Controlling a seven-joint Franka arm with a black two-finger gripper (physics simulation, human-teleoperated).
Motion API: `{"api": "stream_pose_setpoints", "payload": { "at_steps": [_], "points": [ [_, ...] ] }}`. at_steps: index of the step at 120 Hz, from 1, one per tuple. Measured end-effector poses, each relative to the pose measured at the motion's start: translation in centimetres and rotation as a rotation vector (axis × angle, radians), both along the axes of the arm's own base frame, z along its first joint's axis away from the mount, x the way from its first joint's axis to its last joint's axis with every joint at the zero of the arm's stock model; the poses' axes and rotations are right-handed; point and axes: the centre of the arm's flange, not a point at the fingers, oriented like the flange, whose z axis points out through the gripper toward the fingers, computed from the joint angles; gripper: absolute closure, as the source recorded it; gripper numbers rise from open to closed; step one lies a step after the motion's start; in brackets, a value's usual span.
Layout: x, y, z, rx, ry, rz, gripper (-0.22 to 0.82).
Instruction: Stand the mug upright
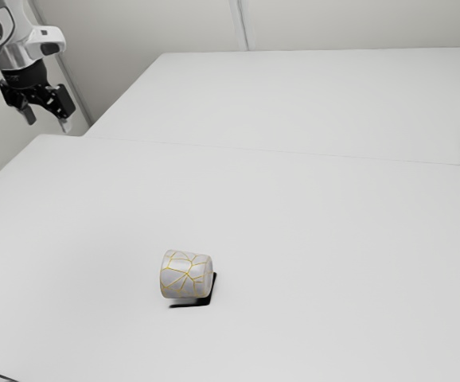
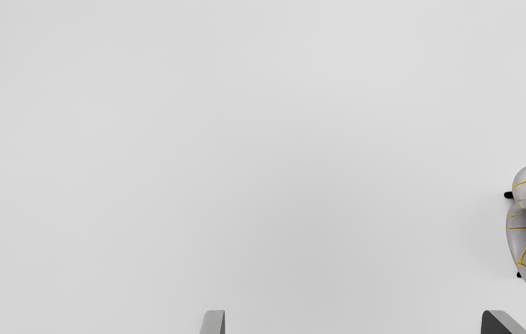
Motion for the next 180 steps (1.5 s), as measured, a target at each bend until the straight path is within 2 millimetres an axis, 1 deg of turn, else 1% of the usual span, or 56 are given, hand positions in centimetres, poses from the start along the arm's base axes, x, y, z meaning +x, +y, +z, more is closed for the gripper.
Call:
{"api": "stream_pose_setpoints", "payload": {
  "at_steps": [26,32,40,52,62,77,85,101,106,113,119,125,131,147,154,161,175,180],
  "points": [
    [0.2,0.1,-0.6,-0.026,-0.009,0.047,0.0],
    [0.2,0.2,-1.4,-0.047,0.0,0.061,0.0],
    [0.2,0.6,-3.0,-0.09,0.024,0.089,0.0],
    [0.1,0.8,-6.7,-0.225,0.067,0.146,0.0],
    [-0.3,1.1,-10.5,-0.371,0.104,0.22,0.0],
    [-1.1,2.1,-16.3,-0.573,0.168,0.354,0.0],
    [-1.8,2.5,-19.2,-0.665,0.204,0.426,0.0],
    [-3.1,3.7,-23.6,-0.78,0.259,0.548,0.0],
    [-3.4,3.8,-25.2,-0.809,0.283,0.581,0.0],
    [-3.1,2.9,-27.1,-0.843,0.317,0.604,0.0],
    [-2.4,0.9,-28.6,-0.866,0.352,0.599,0.0],
    [-1.7,-1.1,-29.6,-0.882,0.381,0.587,0.0],
    [-1.5,-2.4,-30.2,-0.9,0.401,0.589,0.0],
    [-2.2,-4.2,-32.1,-0.961,0.444,0.628,0.0],
    [-2.5,-5.1,-32.7,-0.982,0.462,0.641,0.0],
    [-2.6,-5.7,-33.0,-1.002,0.472,0.655,0.0],
    [-2.4,-6.7,-33.7,-1.03,0.483,0.68,0.0],
    [-2.2,-7.1,-34.2,-1.041,0.489,0.693,0.0]
  ]
}}
